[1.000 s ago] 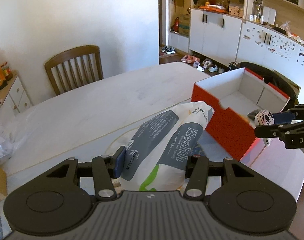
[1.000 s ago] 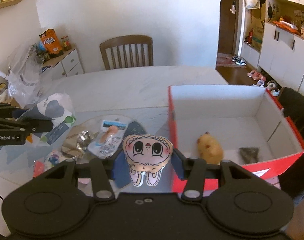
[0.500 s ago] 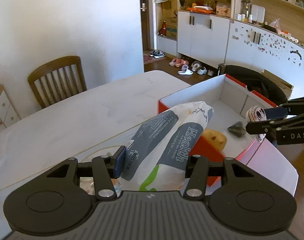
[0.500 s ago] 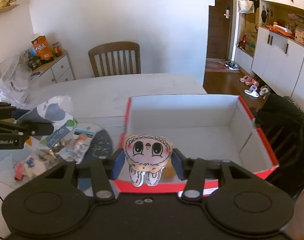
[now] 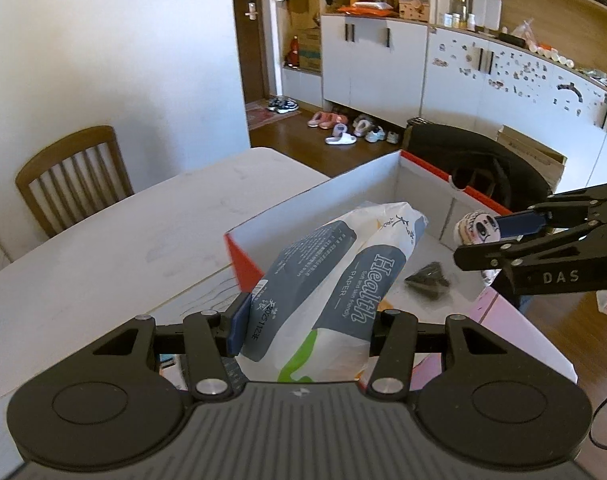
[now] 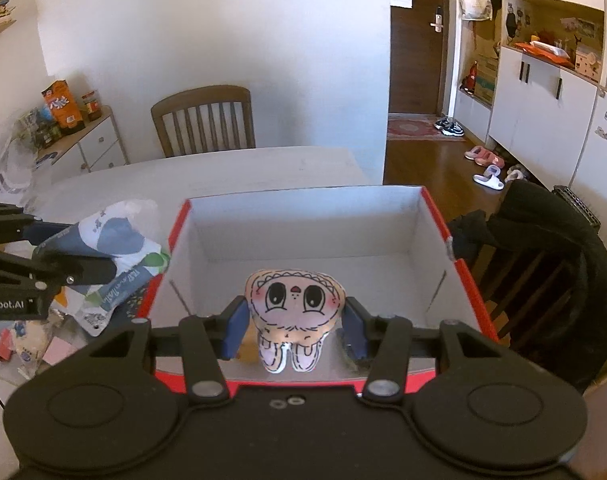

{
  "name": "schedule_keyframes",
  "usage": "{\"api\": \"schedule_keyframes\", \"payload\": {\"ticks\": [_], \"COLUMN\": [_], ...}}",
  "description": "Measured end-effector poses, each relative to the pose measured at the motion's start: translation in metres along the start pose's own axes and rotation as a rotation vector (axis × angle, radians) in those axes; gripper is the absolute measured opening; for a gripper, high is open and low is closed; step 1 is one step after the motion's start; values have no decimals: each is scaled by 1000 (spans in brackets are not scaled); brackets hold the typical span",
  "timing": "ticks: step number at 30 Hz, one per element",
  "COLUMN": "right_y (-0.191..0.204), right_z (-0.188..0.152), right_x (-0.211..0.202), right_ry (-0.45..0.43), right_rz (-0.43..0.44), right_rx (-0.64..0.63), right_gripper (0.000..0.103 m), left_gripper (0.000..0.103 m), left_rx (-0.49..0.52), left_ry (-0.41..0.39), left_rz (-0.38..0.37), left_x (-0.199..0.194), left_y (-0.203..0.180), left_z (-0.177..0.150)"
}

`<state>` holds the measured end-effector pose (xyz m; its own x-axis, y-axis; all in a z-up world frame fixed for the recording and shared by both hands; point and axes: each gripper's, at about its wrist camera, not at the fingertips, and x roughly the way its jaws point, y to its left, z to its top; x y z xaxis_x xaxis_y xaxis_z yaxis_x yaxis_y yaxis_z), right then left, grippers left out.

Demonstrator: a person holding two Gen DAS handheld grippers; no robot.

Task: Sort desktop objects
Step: 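Carry packaged bag and keychain over the red shoebox with both grippers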

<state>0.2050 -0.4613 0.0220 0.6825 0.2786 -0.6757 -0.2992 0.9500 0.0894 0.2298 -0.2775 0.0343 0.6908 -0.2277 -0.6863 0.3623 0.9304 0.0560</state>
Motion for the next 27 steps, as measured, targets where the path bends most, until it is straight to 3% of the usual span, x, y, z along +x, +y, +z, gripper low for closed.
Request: {"api": "schedule_keyframes", "payload": {"ticks": [16,27], "right_y": [-40,-55], "right_z": [6,10], "right_x": [30,70], "right_ry": [22,92], "right_rz": [-46,-57], "right_rx": [-5,-26], "right_gripper": [50,50], "left_gripper": [51,51], "left_rx": [94,161], "left_ry": [37,85], "left_rz": [-11,-16], "left_x": [63,111], "left_y": [-35,-42], "left_z": [36,48]}}
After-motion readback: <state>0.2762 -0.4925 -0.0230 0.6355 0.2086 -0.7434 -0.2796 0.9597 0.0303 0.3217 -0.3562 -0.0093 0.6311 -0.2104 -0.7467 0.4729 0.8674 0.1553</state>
